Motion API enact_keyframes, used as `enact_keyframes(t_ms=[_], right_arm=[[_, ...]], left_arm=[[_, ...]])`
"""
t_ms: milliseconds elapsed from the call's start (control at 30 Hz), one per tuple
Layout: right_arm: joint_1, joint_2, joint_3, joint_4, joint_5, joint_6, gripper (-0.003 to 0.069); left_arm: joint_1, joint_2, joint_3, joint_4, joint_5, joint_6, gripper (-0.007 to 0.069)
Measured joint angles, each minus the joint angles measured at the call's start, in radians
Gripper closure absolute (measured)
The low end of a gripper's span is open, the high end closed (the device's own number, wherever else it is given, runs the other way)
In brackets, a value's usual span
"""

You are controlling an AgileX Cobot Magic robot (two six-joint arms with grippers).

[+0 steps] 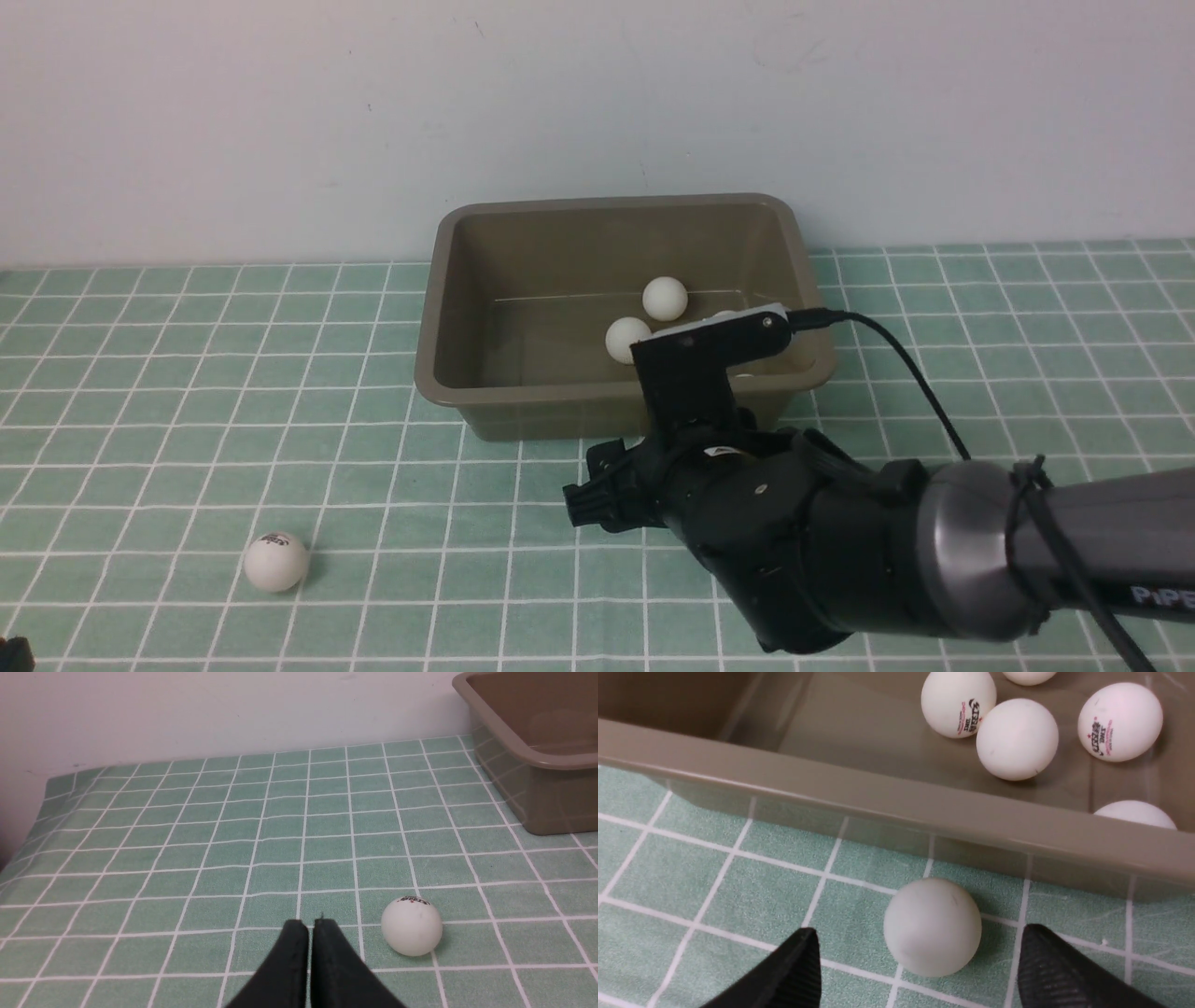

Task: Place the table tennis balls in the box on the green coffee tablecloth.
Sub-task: 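Reach for and grasp a ping pong ball on the table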

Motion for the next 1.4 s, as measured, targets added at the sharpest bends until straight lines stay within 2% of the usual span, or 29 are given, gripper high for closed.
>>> enact_keyframes(t_ms=[733, 1300, 1400], right_arm=[[-0.003, 0.139, -0.083, -0.025, 0.008, 0.0, 0.0144], [-0.08, 0.169, -0.093, -0.025, 0.05, -0.001, 0.0145], [-0.087, 0.169, -0.106, -0.026, 0.075, -0.001, 0.019]], left_arm=[[0.0, 0.0, 0.0, 0.0, 0.0, 0.0, 0.0629], [0.0, 0.0, 0.0, 0.0, 0.0, 0.0, 0.0629], [0.0, 0.0, 0.0, 0.0, 0.0, 0.0, 0.0629]])
